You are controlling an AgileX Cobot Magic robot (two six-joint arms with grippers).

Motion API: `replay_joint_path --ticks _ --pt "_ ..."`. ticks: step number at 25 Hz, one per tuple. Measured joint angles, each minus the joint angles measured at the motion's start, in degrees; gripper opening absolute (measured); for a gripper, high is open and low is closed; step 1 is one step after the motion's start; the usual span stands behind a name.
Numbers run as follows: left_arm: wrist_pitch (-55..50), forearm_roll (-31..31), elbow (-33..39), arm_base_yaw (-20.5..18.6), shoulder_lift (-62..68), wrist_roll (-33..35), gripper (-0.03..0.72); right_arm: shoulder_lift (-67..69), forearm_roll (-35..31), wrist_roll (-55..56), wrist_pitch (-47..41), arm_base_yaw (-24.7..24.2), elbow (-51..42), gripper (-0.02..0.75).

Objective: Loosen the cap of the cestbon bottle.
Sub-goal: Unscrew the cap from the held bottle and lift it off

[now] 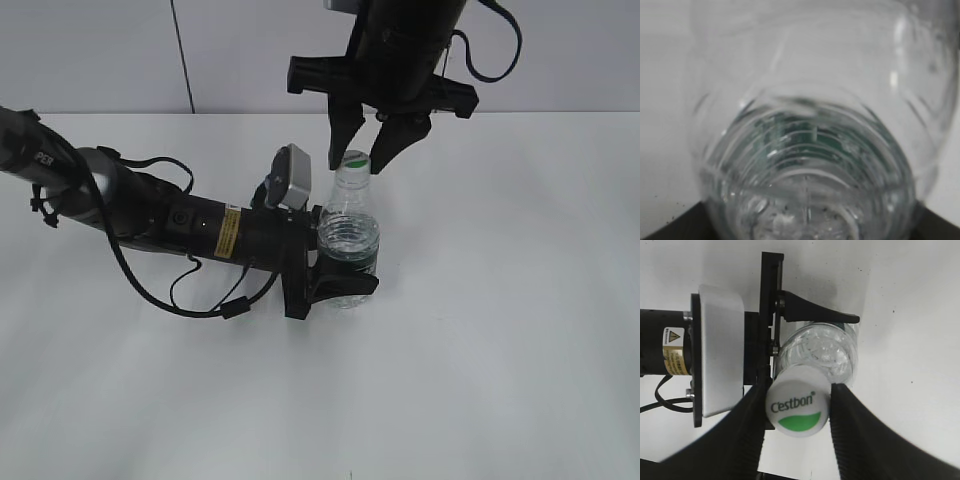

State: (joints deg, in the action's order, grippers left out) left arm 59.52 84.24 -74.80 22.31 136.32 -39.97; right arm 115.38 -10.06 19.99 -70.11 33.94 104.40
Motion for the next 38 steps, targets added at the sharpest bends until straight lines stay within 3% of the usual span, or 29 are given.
replay_joint_path --ticks 13,30,38 --pt "0.0 -0.05 0.0 0.0 0.0 -0.19 0.411 0.0 0.22 -4.86 0.0 0.0 0.0 0.292" --pt "0.0 0.06 0.0 0.0 0.0 -0.14 0.411 0.0 0.16 -46.4 0.0 0.0 0.06 0.291" --pt "0.0 0.36 0.0 0.0 0.0 -0.08 0.411 0.0 0.05 -60.83 0.0 0.0 0.17 0.291"
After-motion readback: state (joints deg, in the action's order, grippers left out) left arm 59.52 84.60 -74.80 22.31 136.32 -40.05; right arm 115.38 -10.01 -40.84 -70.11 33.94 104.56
